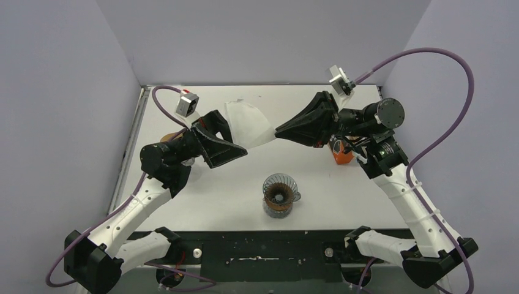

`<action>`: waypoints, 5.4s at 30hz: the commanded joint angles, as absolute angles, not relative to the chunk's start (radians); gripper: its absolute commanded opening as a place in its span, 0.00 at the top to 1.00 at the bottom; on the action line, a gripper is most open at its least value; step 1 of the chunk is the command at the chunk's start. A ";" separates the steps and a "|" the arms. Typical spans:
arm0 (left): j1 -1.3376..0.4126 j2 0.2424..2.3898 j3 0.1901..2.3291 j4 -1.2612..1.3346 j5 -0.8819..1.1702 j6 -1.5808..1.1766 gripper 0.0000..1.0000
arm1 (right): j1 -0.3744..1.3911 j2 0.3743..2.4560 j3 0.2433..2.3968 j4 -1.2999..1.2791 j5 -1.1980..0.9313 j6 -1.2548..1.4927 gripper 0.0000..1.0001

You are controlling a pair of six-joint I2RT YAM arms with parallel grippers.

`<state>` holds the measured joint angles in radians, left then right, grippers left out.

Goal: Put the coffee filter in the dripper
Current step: Pick up the coffee filter from the coffee filter holder.

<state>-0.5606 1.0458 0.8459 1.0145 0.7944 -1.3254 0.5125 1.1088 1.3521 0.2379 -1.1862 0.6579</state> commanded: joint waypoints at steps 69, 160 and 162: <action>-0.552 1.062 0.901 0.160 1.051 -0.622 1.00 | 0.544 1.243 1.436 -0.291 -0.984 0.505 0.45; -0.554 1.020 0.896 0.204 1.102 -0.646 1.00 | 0.707 1.144 1.378 -0.381 -0.806 0.366 0.44; -0.555 1.020 0.895 0.204 1.103 -0.646 1.00 | 0.707 1.140 1.384 -0.369 -0.812 0.375 0.44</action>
